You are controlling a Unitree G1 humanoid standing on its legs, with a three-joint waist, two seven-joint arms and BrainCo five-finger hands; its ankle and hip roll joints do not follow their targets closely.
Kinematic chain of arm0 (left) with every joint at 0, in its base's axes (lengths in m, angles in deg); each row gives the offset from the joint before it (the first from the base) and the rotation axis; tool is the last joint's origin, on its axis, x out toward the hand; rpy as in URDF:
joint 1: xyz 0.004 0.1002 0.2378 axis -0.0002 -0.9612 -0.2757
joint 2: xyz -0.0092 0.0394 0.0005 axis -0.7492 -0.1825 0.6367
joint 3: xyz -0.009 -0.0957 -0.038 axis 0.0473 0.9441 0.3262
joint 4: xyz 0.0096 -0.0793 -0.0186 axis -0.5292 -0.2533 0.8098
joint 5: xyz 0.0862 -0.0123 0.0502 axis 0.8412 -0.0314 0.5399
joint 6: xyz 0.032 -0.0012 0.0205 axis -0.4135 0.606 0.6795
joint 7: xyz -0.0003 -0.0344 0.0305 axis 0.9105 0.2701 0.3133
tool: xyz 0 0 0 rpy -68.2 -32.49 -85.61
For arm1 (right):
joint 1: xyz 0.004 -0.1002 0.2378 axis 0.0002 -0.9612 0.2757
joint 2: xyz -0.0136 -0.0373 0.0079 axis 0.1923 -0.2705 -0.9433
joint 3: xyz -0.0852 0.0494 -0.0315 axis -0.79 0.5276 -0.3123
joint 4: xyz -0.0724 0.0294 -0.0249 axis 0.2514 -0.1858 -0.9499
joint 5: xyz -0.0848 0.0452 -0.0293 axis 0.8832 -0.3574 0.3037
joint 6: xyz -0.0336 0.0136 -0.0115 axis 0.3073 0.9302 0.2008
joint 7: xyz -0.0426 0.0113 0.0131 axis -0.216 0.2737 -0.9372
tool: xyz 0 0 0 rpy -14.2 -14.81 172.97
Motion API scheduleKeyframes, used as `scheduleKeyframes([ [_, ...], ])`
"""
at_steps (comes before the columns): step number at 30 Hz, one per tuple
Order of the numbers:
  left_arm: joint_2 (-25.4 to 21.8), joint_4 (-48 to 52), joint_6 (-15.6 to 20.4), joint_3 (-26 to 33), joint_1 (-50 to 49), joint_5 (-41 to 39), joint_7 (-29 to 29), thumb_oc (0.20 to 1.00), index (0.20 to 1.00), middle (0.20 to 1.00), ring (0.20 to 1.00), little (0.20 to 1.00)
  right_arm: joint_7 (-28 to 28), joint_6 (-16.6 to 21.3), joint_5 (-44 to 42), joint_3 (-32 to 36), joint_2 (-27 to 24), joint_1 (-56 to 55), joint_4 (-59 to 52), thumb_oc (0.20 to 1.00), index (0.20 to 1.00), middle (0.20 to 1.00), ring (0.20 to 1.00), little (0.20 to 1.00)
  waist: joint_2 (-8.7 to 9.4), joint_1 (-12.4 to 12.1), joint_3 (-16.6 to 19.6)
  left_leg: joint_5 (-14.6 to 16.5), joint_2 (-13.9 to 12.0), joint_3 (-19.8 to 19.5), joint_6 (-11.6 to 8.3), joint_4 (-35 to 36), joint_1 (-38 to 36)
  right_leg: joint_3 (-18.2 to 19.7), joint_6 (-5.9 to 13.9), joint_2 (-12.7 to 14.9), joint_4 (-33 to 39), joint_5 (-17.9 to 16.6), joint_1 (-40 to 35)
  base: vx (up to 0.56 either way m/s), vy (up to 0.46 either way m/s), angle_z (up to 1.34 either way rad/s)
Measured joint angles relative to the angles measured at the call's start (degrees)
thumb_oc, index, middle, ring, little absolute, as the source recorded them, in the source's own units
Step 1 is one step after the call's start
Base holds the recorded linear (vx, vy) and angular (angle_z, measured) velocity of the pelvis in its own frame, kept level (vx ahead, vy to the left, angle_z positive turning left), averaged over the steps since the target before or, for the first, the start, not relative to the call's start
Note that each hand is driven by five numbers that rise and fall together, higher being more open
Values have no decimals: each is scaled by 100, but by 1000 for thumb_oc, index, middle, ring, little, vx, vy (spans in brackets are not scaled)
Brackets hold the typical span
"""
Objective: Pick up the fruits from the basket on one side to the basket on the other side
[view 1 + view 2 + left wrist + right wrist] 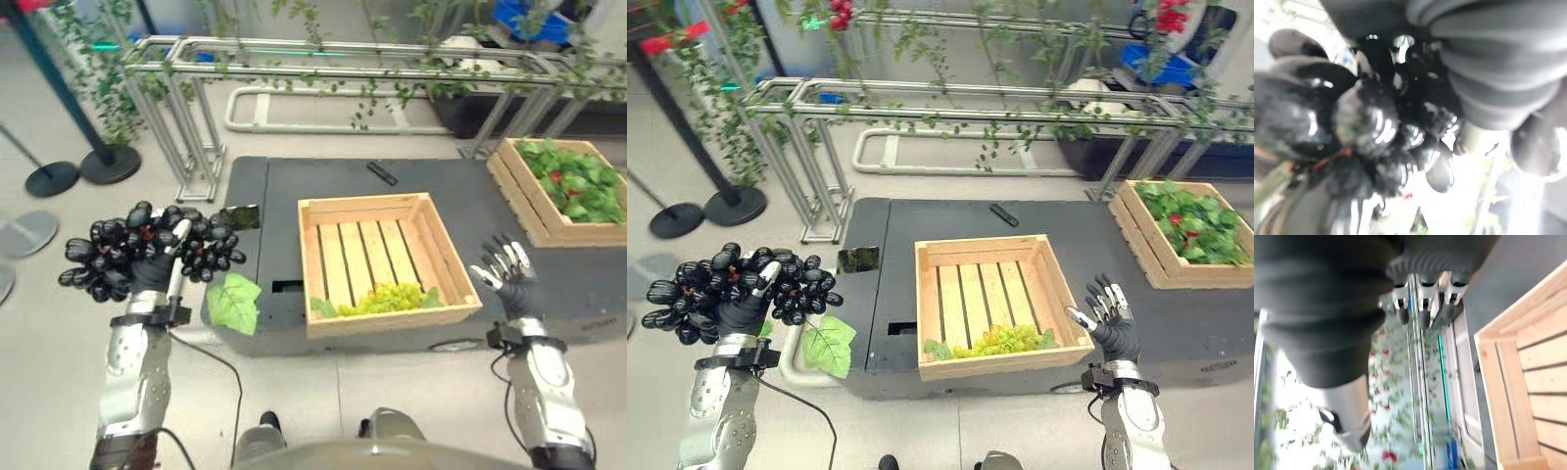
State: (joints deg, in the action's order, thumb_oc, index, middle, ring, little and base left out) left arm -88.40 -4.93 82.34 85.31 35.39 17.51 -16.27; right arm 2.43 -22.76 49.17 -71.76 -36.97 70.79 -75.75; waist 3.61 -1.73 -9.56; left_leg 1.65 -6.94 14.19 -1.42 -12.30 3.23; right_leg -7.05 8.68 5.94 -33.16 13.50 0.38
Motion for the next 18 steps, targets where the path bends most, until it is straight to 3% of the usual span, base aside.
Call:
scheduleKeyframes([
  [2, -2, 39, 41, 55, 9, 5, 14, 200, 200, 200, 200, 200, 28, 14, 6, 8, 27, 114, -18, 1000, 1000, 1000, 1000, 1000, 66, -158, 14, 183, -101, -318, 8, -941, 611, 113, -223, -214, 557, 97, -237, -267, -332, -13],
  [3, -5, 152, 109, 72, -15, 5, 19, 200, 200, 200, 200, 200, 38, 50, 5, 33, 46, 96, -81, 1000, 1000, 1000, 1000, 1000, 170, -246, 88, 224, 135, -442, -46, -1090, 903, 322, -498, -242, 962, 328, -350, -219, -266, -24],
  [4, 6, 199, 163, 94, -23, 7, 22, 200, 200, 200, 200, 200, 35, 80, 4, 22, -8, 131, -80, 1000, 1000, 1000, 1000, 1000, 173, -264, 109, 135, 228, -494, 26, -933, 1025, 374, -655, -315, 1141, 483, -412, -381, -402, -26],
  [5, 31, 244, 198, 114, -18, 8, 29, 200, 200, 200, 200, 200, 28, 91, 5, 30, -106, 161, -101, 1000, 1000, 1000, 1000, 1000, 66, -273, 133, 79, 223, -508, 134, -754, 1054, 380, -838, -461, 1264, 632, -383, -446, -408, -25],
  [6, 13, 212, 245, 156, -29, 17, 70, 200, 200, 200, 200, 200, 32, 81, 4, -16, -90, 195, -25, 1000, 1000, 1000, 1000, 1000, 123, -313, 63, -6, 93, -558, -123, -758, 1117, 354, -1036, -587, 1158, 827, -235, -447, -406, -34],
  [7, 60, 204, 238, 179, -135, 39, 107, 200, 200, 200, 200, 200, 7, 81, 4, -27, -107, 177, -73, 1000, 1000, 1000, 1000, 1000, 71, -404, 45, -80, -55, -545, -167, -701, 1139, 284, -1008, -622, 1032, 798, -54, -442, -407, -71],
  [8, 184, 180, 239, 255, -322, 134, 179, 200, 200, 200, 200, 200, -44, 101, 2, -24, -165, 40, -232, 1000, 1000, 1000, 1000, 1000, -19, -538, 5, -224, -268, -608, -224, -626, 1131, 50, -1139, -804, 1277, 593, -87, -366, -404, -49],
  [10, 270, 165, 195, 216, -467, 219, 187, 200, 200, 200, 200, 200, -53, 126, 0, 71, -246, -244, -346, 1000, 1000, 1000, 1000, 1000, -165, -463, -36, -506, -288, -829, -364, -387, 1115, -89, -1292, -1036, 1538, 424, -236, -325, -334, 40],
  [11, 362, 132, 188, 52, -404, 235, 172, 200, 200, 200, 200, 200, -60, 131, 0, 305, -314, -714, -496, 1000, 1000, 1000, 1000, 1000, -278, -255, -56, -1029, -280, -1194, -607, 331, 981, -264, -1461, -1189, 1987, 216, -535, -326, -213, 141],
  [12, 443, 158, 190, 46, -438, 236, 160, 200, 200, 200, 200, 200, -56, 138, -2, 408, -320, -857, -535, 1000, 1000, 1000, 1000, 1000, -335, -156, -103, -1194, -298, -1185, -531, 572, 895, -511, -1562, -1262, 2120, 148, -666, -333, -165, 135],
  [13, 469, 94, 212, 49, -581, 236, 188, 200, 200, 200, 200, 200, -36, 154, -16, 416, -443, -941, -490, 1000, 1000, 1000, 1000, 1000, -453, -193, -179, -1098, -419, -928, -553, 881, 711, -564, -1681, -1314, 1996, 144, -553, -336, -155, 67],
  [15, 408, -73, 172, 75, -603, 237, 235, 200, 200, 200, 200, 200, -38, 148, -6, 402, -502, -952, -496, 1000, 1000, 1000, 1000, 1000, -429, -202, -303, -866, -452, -766, -574, 631, 775, -796, -1825, -1228, 2036, 51, -568, -337, -144, 41],
  [16, 366, -70, 159, 95, -631, 240, 233, 200, 200, 200, 200, 200, -42, 145, -5, 391, -499, -947, -496, 1000, 1000, 1000, 1000, 1000, -366, -212, -357, -825, -421, -773, -629, 328, 827, -895, -1865, -1158, 2044, 21, -533, -332, -96, 82],
  [17, 290, -65, 157, 140, -656, 248, 213, 200, 200, 200, 200, 200, -57, 140, -6, 392, -403, -955, -506, 1000, 1000, 1000, 1000, 1000, -148, -73, -464, -733, -213, -829, -724, -980, 1026, -1204, -1852, -945, 2218, -64, -658, -201, -38, 83],
  [18, 308, -60, 157, 154, -660, 248, 209, 200, 200, 200, 200, 200, -58, 140, -5, 396, -390, -964, -517, 1000, 1000, 1000, 1000, 1000, -80, -40, -469, -688, -145, -825, -770, -1228, 1029, -1237, -1810, -915, 2302, -127, -707, -214, 9, 97],
])
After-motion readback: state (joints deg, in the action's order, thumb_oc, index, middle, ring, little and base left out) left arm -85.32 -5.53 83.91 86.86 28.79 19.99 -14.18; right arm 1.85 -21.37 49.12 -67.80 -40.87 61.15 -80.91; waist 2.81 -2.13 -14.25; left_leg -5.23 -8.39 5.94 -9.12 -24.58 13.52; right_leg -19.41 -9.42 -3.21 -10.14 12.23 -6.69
